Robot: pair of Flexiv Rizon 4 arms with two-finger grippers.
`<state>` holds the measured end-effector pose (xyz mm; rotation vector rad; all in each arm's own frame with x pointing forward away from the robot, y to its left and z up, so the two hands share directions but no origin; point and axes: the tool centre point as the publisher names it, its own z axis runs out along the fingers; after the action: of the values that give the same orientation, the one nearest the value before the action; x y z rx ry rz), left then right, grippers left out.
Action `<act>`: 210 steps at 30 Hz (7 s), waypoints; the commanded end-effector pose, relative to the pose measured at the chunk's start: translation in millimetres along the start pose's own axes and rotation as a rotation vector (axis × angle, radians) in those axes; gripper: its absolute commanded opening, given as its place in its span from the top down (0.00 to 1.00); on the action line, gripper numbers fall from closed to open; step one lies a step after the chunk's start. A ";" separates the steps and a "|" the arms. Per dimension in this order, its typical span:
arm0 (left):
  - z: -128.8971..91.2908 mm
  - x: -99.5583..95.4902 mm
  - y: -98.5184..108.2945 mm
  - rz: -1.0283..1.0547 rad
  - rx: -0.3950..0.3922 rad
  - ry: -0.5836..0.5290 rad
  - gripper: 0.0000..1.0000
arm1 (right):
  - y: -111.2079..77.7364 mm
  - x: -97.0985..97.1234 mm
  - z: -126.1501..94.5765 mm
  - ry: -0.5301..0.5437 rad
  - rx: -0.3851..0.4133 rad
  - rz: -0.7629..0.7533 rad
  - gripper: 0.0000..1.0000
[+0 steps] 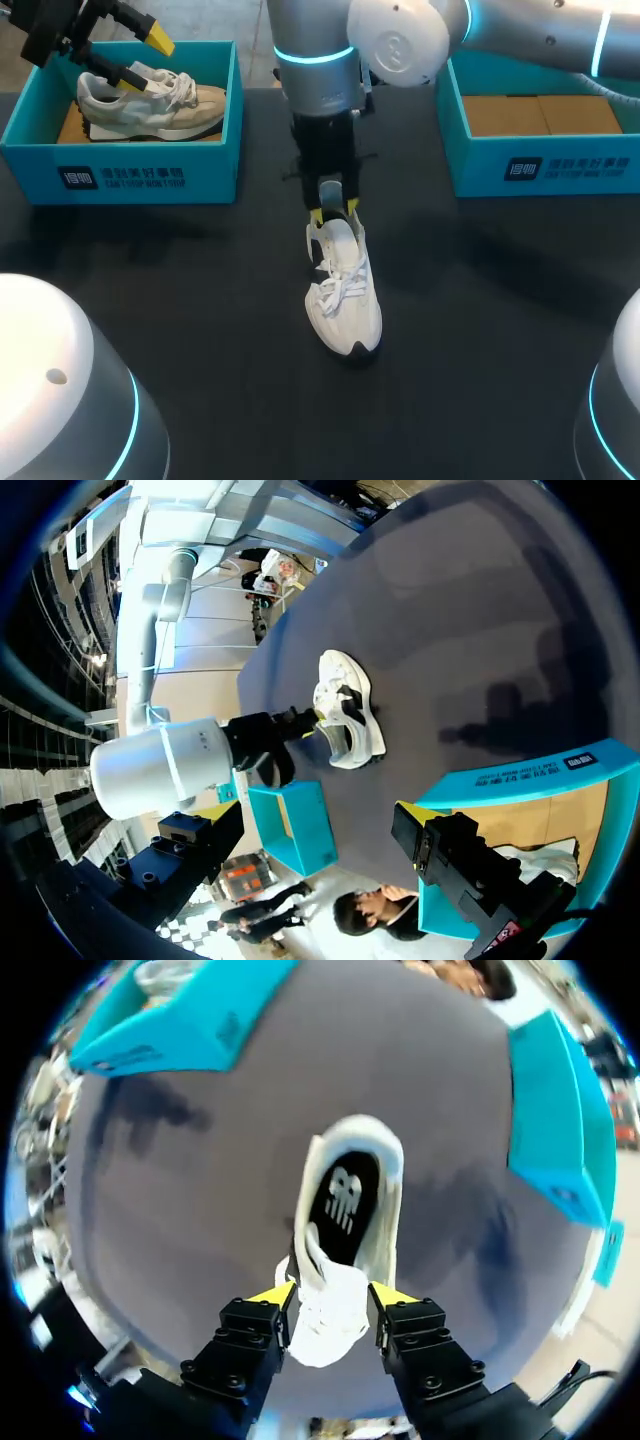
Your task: Take the shoe out of the shoebox, open the shoe tongue, remove and reinsert the insole, then place the shoe into the shoebox
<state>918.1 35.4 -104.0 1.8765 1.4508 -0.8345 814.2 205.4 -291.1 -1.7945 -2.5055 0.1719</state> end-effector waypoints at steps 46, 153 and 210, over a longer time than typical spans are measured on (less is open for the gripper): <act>0.1 -0.5 -0.9 0.001 -0.001 0.004 0.00 | 65.1 -45.5 23.0 -0.109 -0.336 -1.184 0.33; 0.1 -0.5 -0.9 0.001 -0.001 0.004 0.00 | 60.0 -55.4 -96.3 -0.088 -0.130 -0.992 1.00; 0.1 -0.5 -0.9 0.001 -0.001 0.004 0.00 | 55.5 -221.3 -131.8 -0.188 -0.135 -1.098 1.00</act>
<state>918.0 35.5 -103.9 1.8766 1.4510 -0.8344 952.4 22.5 -164.2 -0.2177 -3.2487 0.1098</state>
